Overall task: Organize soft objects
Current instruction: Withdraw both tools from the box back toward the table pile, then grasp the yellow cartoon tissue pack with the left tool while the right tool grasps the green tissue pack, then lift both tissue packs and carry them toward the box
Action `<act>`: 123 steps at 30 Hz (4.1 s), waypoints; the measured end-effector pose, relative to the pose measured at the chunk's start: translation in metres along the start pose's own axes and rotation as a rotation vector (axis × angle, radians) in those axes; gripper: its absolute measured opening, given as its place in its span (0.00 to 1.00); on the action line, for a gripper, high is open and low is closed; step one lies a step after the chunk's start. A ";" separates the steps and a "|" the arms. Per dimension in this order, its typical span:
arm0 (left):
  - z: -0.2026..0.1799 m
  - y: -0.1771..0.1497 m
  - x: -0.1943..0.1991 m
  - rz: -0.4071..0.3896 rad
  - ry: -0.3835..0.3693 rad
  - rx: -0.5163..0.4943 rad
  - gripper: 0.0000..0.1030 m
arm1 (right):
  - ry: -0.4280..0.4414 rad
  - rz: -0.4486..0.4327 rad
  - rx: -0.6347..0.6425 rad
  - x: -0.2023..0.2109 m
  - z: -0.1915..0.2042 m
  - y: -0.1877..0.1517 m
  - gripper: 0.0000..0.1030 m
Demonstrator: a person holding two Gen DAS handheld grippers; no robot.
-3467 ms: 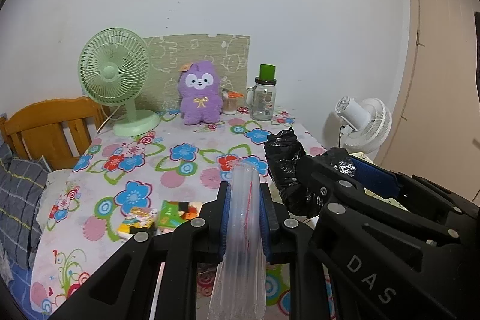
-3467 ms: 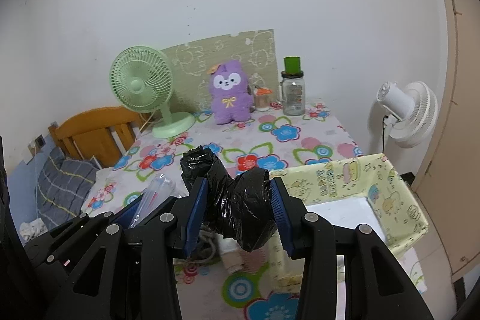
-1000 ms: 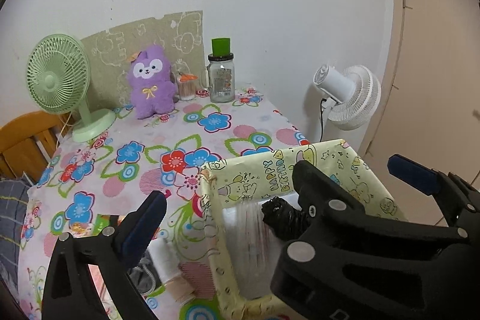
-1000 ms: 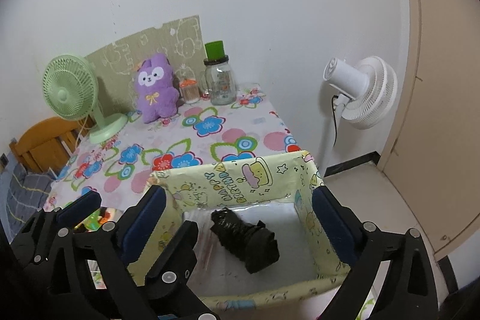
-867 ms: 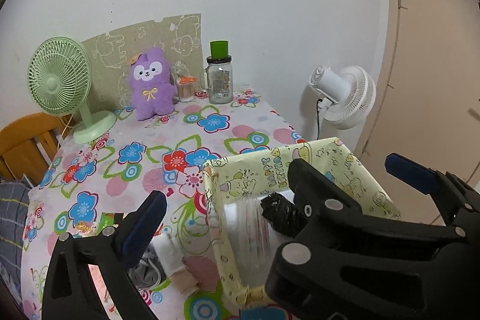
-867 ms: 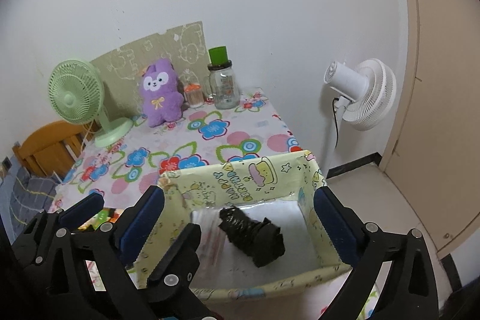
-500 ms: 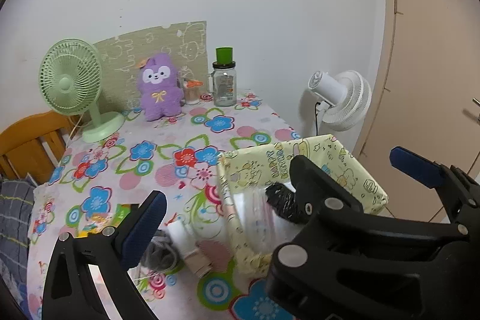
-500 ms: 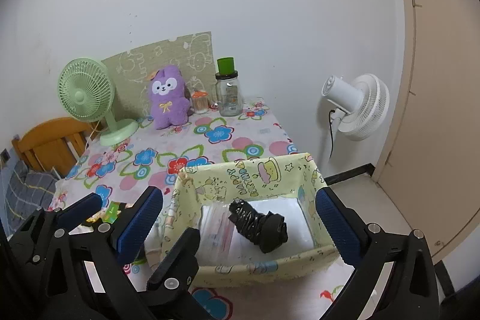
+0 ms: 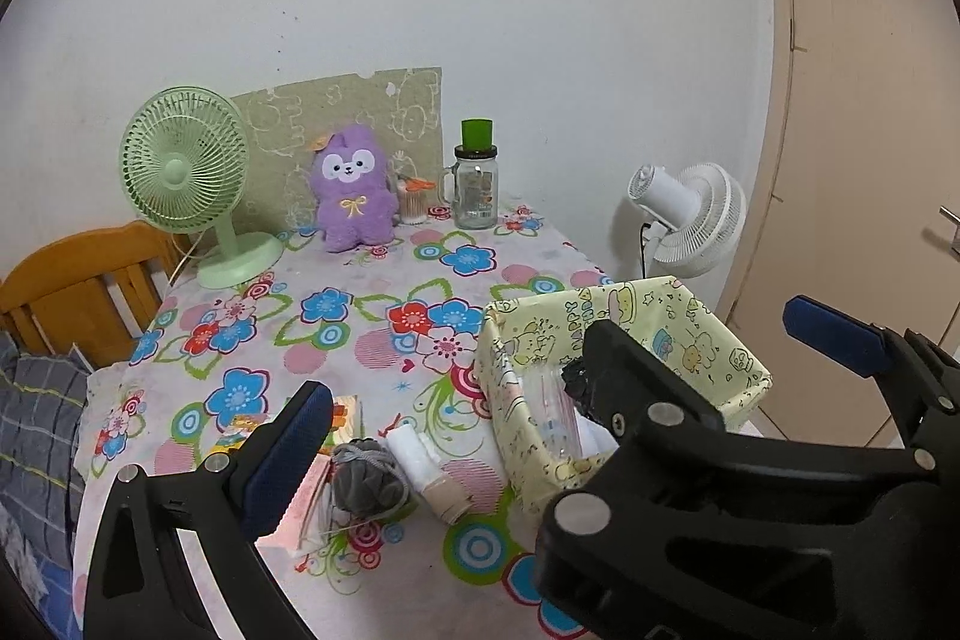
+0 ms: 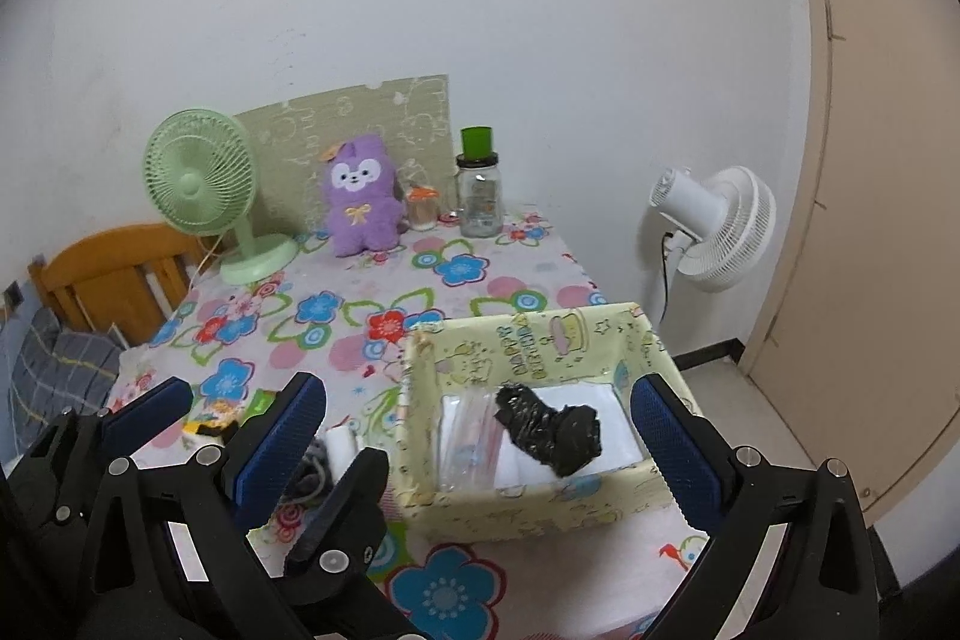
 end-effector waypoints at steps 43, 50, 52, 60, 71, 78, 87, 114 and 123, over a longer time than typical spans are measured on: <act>0.128 -0.043 -0.050 0.095 0.132 0.108 0.95 | 0.193 0.123 0.130 -0.090 0.129 -0.026 0.92; 0.145 -0.055 -0.081 0.154 0.145 0.129 0.91 | 0.215 0.184 0.115 -0.121 0.134 -0.037 0.92; 0.150 -0.058 -0.088 0.167 0.152 0.140 0.90 | 0.222 0.201 0.110 -0.129 0.137 -0.040 0.92; 0.170 -0.069 -0.115 0.227 0.194 0.175 0.86 | 0.246 0.261 0.099 -0.161 0.147 -0.050 0.92; 0.182 -0.081 -0.147 0.301 0.193 0.203 0.70 | 0.241 0.338 0.081 -0.199 0.151 -0.061 0.92; 0.187 -0.088 -0.160 0.325 0.193 0.209 0.51 | 0.234 0.381 0.078 -0.219 0.157 -0.069 0.92; 0.190 -0.091 -0.169 0.332 0.198 0.204 0.50 | 0.201 0.414 0.078 -0.242 0.165 -0.075 0.92; 0.183 -0.088 -0.164 0.327 0.189 0.187 0.48 | 0.217 0.433 0.038 -0.243 0.163 -0.076 0.62; 0.176 -0.078 -0.145 0.283 0.190 0.189 0.47 | 0.233 0.382 0.029 -0.221 0.158 -0.065 0.59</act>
Point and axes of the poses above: each gripper's, at about its wrist camera, not at the fingertips, and x roughly against the way its jaws point, z to its left, y to its top, the point moved 5 cm from there along -x, roughly the way its jaws point, and after that the axes turned 6 degrees about y, right-handed, at the moved point
